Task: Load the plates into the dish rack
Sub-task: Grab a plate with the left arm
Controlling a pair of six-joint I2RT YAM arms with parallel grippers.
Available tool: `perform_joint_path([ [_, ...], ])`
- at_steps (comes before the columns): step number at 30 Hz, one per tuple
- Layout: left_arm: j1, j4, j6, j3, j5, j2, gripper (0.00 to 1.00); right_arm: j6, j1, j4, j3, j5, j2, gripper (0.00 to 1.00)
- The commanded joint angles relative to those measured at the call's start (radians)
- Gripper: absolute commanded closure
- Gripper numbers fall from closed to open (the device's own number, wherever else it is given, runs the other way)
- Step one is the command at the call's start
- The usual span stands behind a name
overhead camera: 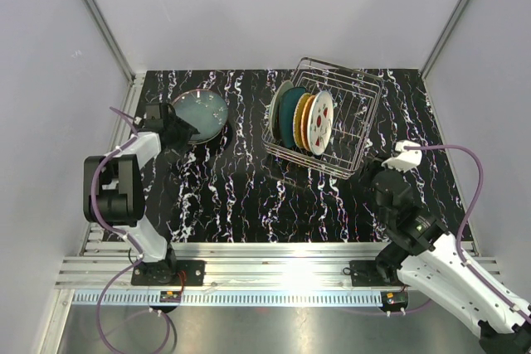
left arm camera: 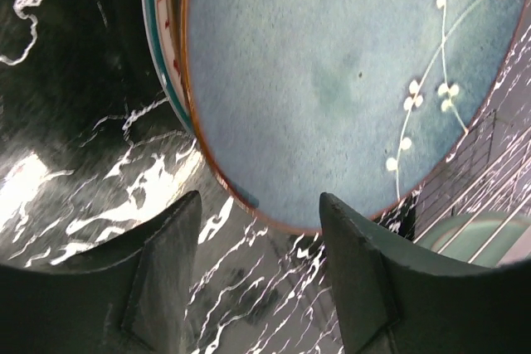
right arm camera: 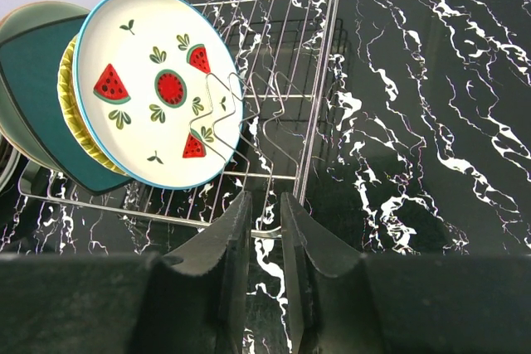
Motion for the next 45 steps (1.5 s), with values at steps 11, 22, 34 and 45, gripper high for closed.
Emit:
perform_joint_path([
  [11,0.0,0.077,-0.027,0.011,0.036,0.029,0.68,-0.016,-0.005,0.045,0.005,0.01,0.012,0.72],
  [22,0.001,0.039,-0.018,-0.026,0.013,-0.042,0.87,-0.011,-0.005,0.031,0.019,-0.036,-0.005,0.72],
  [34,0.033,-0.021,0.002,-0.031,-0.034,-0.152,1.0,-0.053,-0.003,0.169,0.1,-0.474,0.136,0.55],
  [45,0.079,-0.079,0.077,-0.008,-0.048,-0.221,1.0,-0.04,0.15,0.333,0.28,-0.581,0.49,0.46],
])
